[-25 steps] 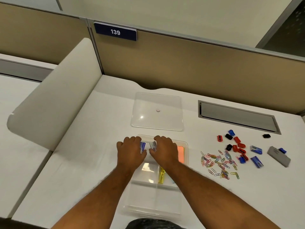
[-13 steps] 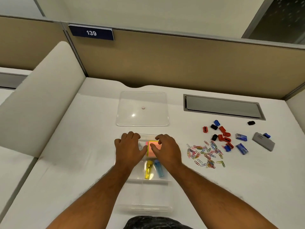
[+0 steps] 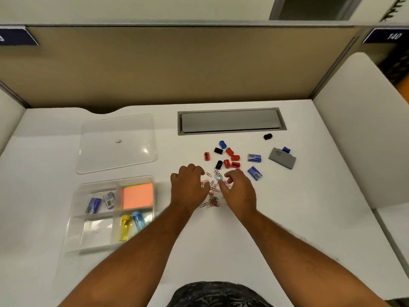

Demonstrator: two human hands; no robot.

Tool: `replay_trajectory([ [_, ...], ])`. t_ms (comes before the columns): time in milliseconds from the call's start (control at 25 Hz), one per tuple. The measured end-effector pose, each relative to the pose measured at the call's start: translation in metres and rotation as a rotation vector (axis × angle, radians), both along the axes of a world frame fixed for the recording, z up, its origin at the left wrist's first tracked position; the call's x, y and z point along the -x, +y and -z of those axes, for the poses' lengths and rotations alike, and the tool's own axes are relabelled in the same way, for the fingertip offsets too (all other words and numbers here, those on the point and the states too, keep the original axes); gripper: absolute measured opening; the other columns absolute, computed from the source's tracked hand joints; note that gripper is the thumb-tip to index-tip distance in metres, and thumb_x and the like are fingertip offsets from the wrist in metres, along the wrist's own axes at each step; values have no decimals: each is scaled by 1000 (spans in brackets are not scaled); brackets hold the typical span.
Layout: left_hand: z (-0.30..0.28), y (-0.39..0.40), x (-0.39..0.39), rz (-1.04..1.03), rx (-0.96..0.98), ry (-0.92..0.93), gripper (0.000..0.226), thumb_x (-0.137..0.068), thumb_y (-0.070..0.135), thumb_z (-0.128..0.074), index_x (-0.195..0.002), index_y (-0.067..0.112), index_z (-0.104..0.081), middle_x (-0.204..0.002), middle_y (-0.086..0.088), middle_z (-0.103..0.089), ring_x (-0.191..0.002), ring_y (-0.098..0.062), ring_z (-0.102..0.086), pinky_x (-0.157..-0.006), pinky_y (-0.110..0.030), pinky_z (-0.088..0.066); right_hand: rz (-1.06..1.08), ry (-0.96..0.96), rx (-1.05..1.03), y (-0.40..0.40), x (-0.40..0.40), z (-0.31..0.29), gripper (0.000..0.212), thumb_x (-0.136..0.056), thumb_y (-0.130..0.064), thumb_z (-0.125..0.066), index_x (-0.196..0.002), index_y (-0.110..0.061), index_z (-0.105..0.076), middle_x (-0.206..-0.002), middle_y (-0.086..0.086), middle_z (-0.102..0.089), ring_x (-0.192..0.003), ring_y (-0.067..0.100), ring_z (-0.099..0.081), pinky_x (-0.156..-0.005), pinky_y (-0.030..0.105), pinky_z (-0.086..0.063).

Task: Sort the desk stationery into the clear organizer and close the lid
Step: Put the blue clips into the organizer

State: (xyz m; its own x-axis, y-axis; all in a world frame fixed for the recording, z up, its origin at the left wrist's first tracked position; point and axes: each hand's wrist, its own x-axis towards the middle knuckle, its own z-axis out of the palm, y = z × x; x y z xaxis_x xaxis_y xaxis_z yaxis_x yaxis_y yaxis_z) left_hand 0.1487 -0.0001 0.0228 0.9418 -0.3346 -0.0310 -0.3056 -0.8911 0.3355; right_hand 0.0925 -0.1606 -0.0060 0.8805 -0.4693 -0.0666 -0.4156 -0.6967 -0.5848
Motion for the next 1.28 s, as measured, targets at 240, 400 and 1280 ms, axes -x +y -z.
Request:
replay_trajectory([
  [240, 12, -117, -2, 137, -92, 114, 44, -93, 46, -64, -133, 29, -58, -141, 5, -55, -130, -18, -47, -108, -41, -37, 124, 67, -75, -97, -1, 17, 39, -94, -44, -71, -126, -22, -69, -115, -2, -72, -99, 15, -66, -92, 31, -58],
  [400, 25, -167, -10, 254, -83, 153, 35, -94, 28, -64, -129, 31, -60, -137, 6, -58, -128, -19, -47, -110, -41, -37, 142, 20, -89, -142, -9, 28, 36, -93, -43, -73, -121, -22, -68, -108, -3, -71, -95, 14, -66, -87, 34, -59],
  [1280, 30, -115, -2, -96, -34, 163, 57, -92, 54, -60, -143, 32, -47, -138, 4, -57, -126, -18, -50, -105, -40, -40, 86, 6, -196, -115, -6, 23, 34, -86, -38, -82, -113, -20, -69, -104, -4, -68, -88, 12, -63, -74, 26, -54],
])
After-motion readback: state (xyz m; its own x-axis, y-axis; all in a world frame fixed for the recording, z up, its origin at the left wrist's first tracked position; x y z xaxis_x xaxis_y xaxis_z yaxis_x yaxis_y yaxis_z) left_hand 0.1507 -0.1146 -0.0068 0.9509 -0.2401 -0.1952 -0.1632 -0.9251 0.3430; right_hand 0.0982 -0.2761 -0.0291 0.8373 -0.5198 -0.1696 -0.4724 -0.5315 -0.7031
